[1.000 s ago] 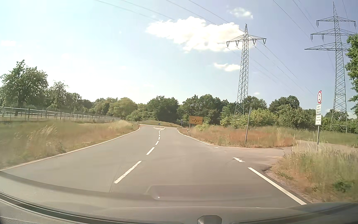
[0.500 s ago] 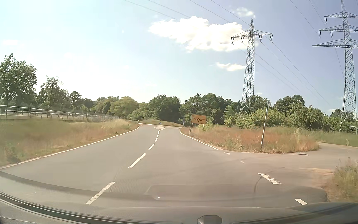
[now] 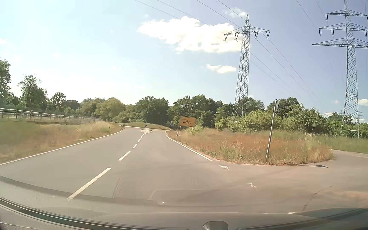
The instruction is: Follow the waypoints while adhering to traffic rules and regulations
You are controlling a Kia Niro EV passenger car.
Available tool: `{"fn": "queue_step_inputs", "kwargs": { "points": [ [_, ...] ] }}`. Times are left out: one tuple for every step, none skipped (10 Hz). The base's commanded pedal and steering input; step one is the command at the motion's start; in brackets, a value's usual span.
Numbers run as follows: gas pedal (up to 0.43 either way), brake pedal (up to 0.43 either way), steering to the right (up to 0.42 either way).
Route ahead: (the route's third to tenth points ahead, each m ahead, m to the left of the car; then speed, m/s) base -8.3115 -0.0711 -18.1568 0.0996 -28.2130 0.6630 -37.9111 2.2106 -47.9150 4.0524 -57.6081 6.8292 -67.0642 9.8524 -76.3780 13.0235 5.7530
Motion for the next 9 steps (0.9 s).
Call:
{"fn": "queue_step_inputs", "kwargs": {
  "points": [
    [0.000, 0.317, 0.225],
    [0.000, 0.317, 0.261],
    [0.000, 0.311, 0.298],
    [0.000, 0.311, 0.326],
    [0.000, 0.287, 0.365],
    [0.000, 0.268, 0.404],
    [0.000, 0.262, 0.439],
    [0.000, 0.250, 0.477],
    [0.000, 0.244, 0.502]
  ]
}}
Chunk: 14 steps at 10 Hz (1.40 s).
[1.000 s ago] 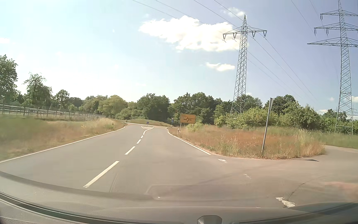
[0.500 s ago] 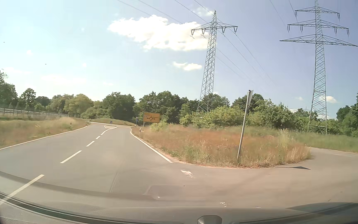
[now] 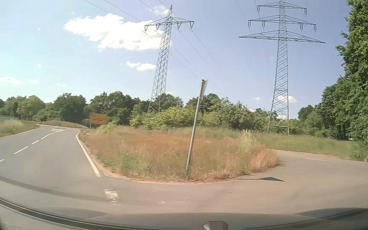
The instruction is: Follow the waypoints while adhering to traffic rules and regulations
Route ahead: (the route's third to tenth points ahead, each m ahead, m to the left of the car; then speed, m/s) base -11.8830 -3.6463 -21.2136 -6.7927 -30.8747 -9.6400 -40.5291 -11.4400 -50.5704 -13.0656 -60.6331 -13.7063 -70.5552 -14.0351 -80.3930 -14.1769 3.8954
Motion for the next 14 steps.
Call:
{"fn": "queue_step_inputs", "kwargs": {
  "points": [
    [0.000, 0.226, 0.532],
    [0.000, 0.201, 0.563],
    [0.000, 0.177, 0.587],
    [0.000, 0.146, 0.611],
    [0.000, 0.104, 0.632],
    [0.000, 0.073, 0.650],
    [0.000, 0.037, 0.661],
    [0.000, 0.037, 0.663],
    [0.000, 0.037, 0.663],
    [0.000, 0.037, 0.663],
    [0.000, 0.030, 0.662],
    [0.000, 0.037, 0.658],
    [0.000, 0.037, 0.655],
    [0.000, 0.037, 0.653]
  ]
}}
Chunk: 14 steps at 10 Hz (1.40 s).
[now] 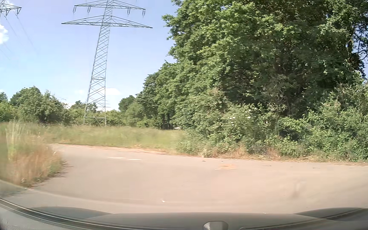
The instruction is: Follow the waypoints while adhering to traffic rules and regulations
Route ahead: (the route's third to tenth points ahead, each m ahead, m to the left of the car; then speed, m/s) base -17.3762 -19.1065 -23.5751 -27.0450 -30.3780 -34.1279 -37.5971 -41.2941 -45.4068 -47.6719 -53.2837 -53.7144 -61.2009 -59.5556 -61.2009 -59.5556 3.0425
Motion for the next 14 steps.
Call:
{"fn": "queue_step_inputs", "kwargs": {
  "points": [
    [0.020, 0.037, 0.651],
    [0.039, 0.037, 0.644],
    [0.039, 0.037, 0.637],
    [0.039, 0.030, 0.634],
    [0.039, 0.030, 0.629],
    [0.047, 0.030, 0.622],
    [0.047, 0.037, 0.613],
    [0.047, 0.030, 0.611],
    [0.047, 0.030, 0.611],
    [0.047, 0.037, 0.611],
    [0.047, 0.030, 0.611],
    [0.047, 0.030, 0.610],
    [0.047, 0.030, 0.610],
    [0.047, 0.030, 0.612]
  ]
}}
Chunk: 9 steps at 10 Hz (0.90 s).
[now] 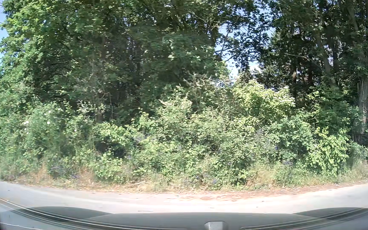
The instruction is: Follow the waypoints while adhering to traffic rules and regulations
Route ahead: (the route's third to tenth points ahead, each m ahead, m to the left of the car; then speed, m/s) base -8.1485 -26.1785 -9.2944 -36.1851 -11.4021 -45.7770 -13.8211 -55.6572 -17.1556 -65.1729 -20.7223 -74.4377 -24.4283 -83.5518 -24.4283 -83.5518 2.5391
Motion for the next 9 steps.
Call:
{"fn": "queue_step_inputs", "kwargs": {
  "points": [
    [0.059, 0.037, 0.612],
    [0.079, 0.030, 0.612],
    [0.079, 0.030, 0.611],
    [0.079, 0.030, 0.610],
    [0.079, 0.037, 0.610],
    [0.079, 0.030, 0.610],
    [0.079, 0.030, 0.610],
    [0.079, 0.037, 0.611],
    [0.079, 0.030, 0.611]
  ]
}}
